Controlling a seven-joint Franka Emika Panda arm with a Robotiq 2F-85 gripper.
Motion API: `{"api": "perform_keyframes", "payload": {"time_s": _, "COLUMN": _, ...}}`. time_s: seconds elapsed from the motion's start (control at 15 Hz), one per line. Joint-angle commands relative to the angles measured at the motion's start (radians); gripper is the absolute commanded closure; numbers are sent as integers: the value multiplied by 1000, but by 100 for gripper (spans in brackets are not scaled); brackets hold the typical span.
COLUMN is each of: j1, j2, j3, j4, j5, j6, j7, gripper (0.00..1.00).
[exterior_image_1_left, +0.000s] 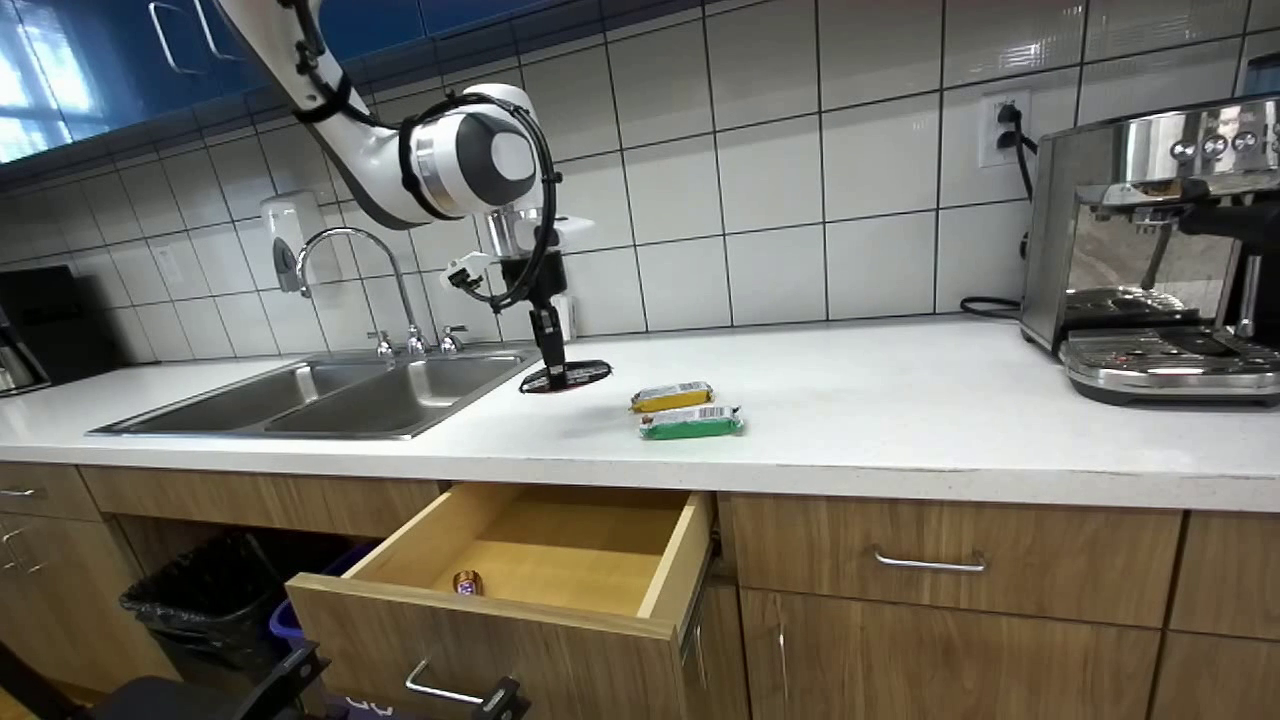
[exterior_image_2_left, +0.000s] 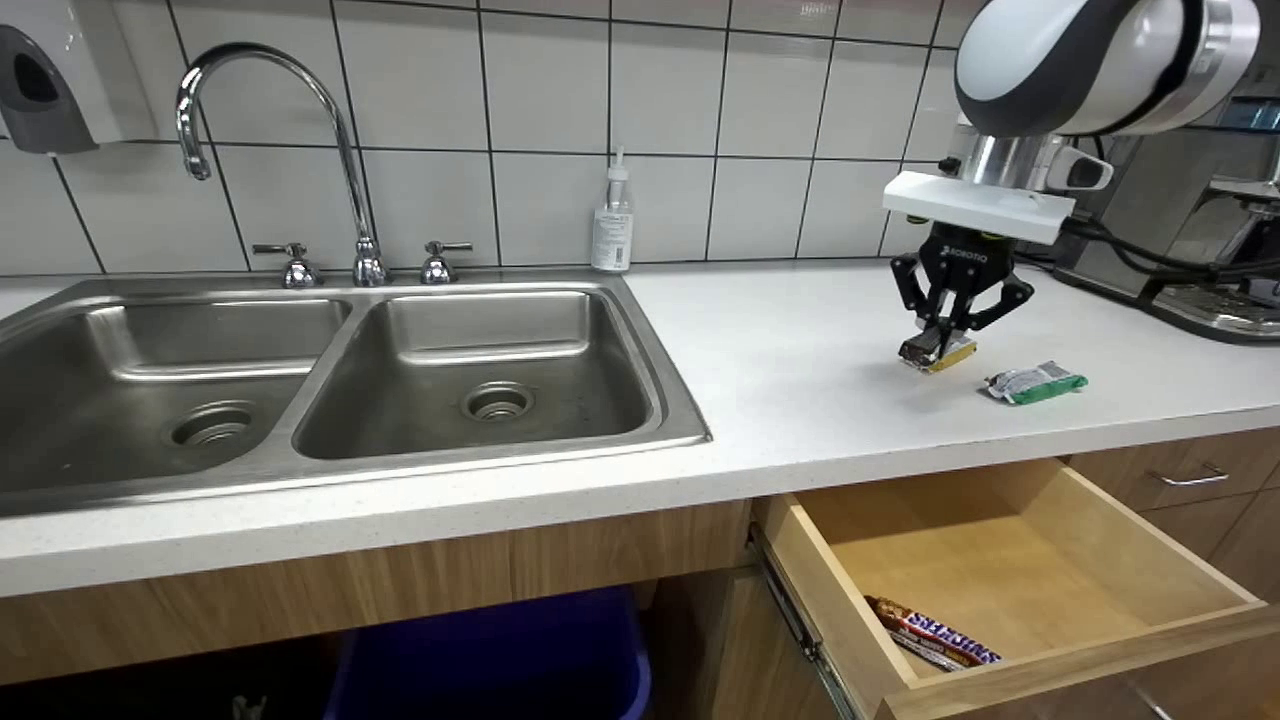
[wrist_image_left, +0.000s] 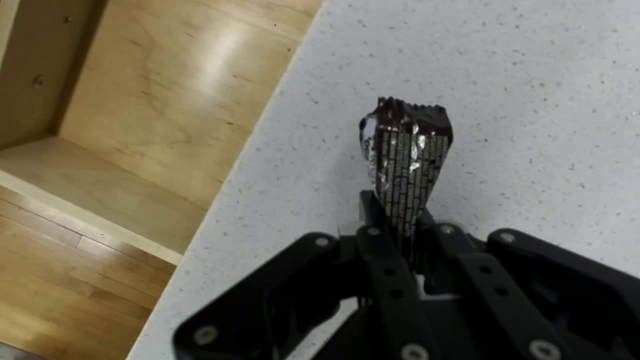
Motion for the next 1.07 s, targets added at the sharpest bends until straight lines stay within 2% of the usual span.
{"api": "perform_keyframes", "payload": {"time_s": 0.0, "j1": -6, "j2": -130, "j3": 19, "j4": -165, "j5": -48, "j6": 52, "j7": -9, "gripper": 96}}
{"api": "perform_keyframes", "payload": {"time_s": 0.53, "j1": -23, "j2": -278, "j3": 56, "j4": -393, "j5": -106, "j6": 101, "j7": 7, "gripper": 96}}
{"api": "perform_keyframes", "payload": {"time_s": 1.0, "j1": -46, "j2": -339, "j3": 84, "j4": -534, "j5": -159, "j6": 133, "j7": 25, "gripper": 96}}
